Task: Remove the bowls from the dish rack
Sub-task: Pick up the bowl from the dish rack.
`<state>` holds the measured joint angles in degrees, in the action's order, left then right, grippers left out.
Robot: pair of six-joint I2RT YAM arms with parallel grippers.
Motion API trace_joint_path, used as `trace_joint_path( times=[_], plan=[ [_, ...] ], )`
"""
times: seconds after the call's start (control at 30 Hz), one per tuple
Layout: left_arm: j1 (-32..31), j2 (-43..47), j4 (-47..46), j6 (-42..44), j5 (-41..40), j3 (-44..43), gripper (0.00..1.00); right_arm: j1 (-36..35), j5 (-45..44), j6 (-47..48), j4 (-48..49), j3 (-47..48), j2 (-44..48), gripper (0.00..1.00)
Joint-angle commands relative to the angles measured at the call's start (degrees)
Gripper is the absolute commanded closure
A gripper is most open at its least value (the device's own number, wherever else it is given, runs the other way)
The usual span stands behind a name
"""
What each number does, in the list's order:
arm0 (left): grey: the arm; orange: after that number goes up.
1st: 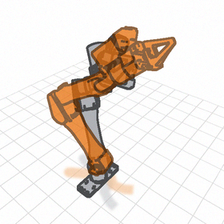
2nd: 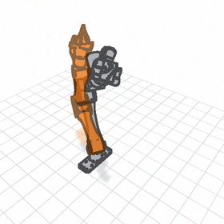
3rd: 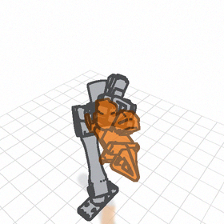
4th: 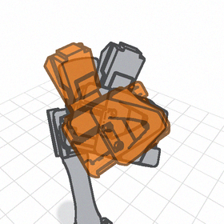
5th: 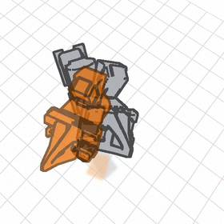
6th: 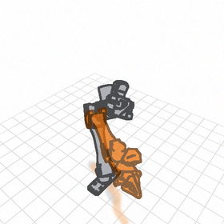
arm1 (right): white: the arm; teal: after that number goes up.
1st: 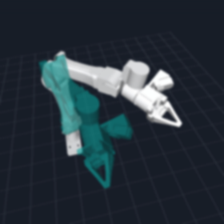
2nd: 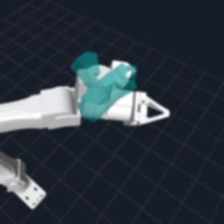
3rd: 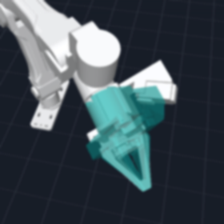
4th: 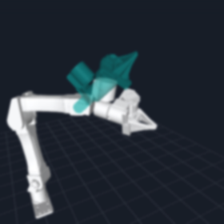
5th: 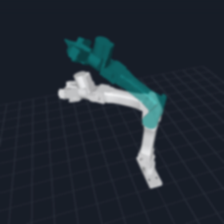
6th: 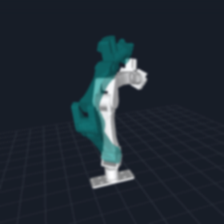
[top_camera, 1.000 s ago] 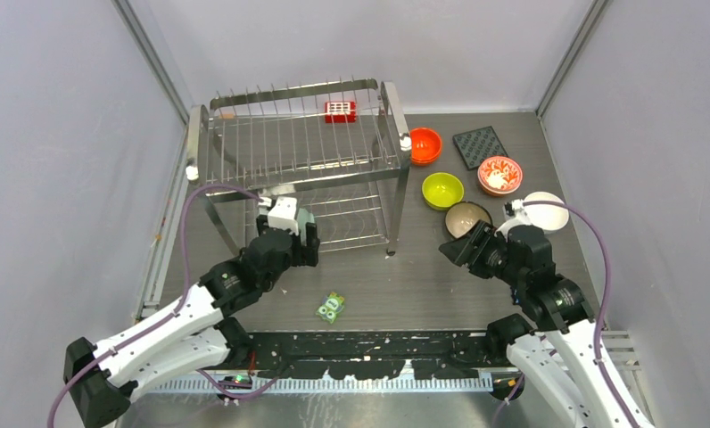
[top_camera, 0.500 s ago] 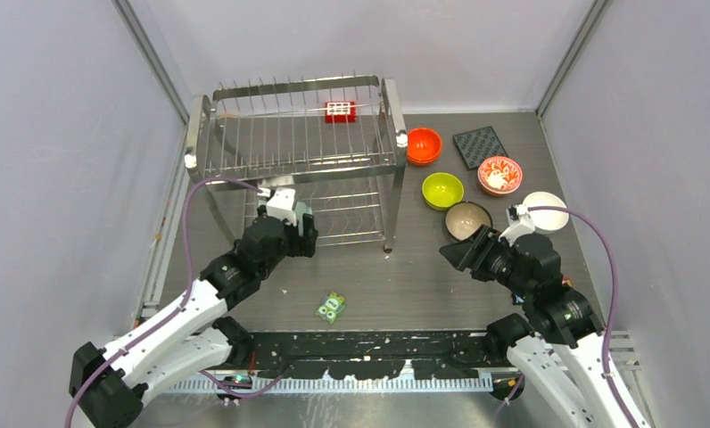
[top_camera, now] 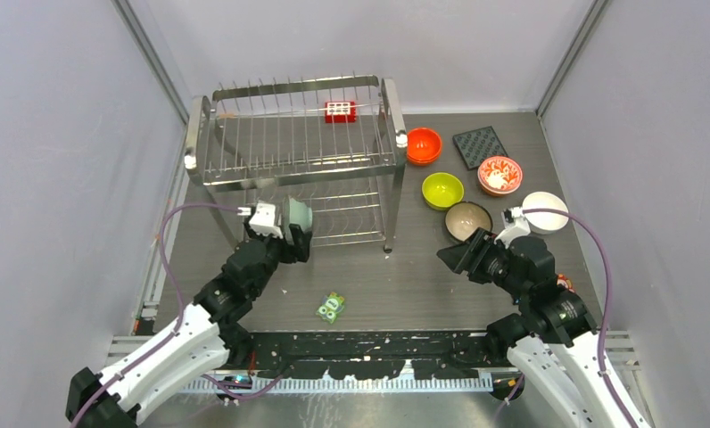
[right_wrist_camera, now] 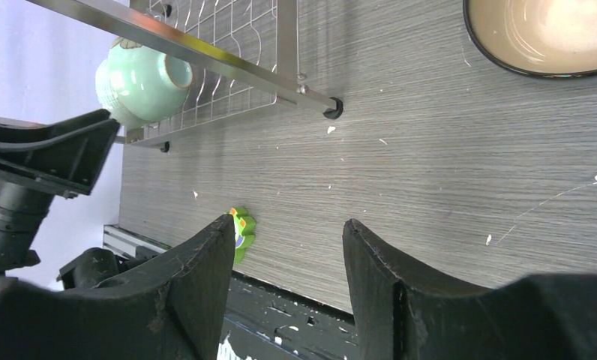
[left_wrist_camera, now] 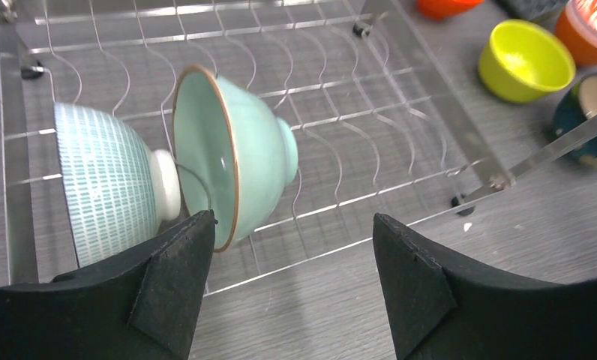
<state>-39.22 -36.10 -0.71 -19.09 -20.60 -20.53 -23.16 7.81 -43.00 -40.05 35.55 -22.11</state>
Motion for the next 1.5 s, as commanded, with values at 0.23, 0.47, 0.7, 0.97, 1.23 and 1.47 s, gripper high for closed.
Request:
trace_joint_path(
  times=[0.23,0.47,0.7,0.97,1.23,1.47],
  plan=[
    [0.4,2.0,-13.0,4.0,2.4,3.1,0.24,-1.3,1.2,-0.6,5.4,-1.6,1.2,0.41],
    [0.4,-1.8,-20.5,5.0,2.0,6.0,0.35,-2.5,1.3,-0.5,4.9,-2.0,2.0,0.41],
    [0.4,-2.1,-21.3,5.4,-1.7,7.5,0.38,-3.3,1.4,-0.6,4.5,-2.2,2.6,0.41],
    [1.5,-7.4,-25.7,5.5,-1.1,8.1,0.4,-3.4,1.9,-1.4,5.3,-3.5,3.2,0.41],
    [2.1,-13.0,-31.2,5.2,0.3,8.1,0.5,-3.6,1.8,-1.4,4.6,-3.6,3.8,0.41],
    [2.7,-14.7,-32.7,5.2,1.2,8.3,0.58,-3.7,1.8,-1.5,4.6,-3.9,4.4,0.41]
  ],
)
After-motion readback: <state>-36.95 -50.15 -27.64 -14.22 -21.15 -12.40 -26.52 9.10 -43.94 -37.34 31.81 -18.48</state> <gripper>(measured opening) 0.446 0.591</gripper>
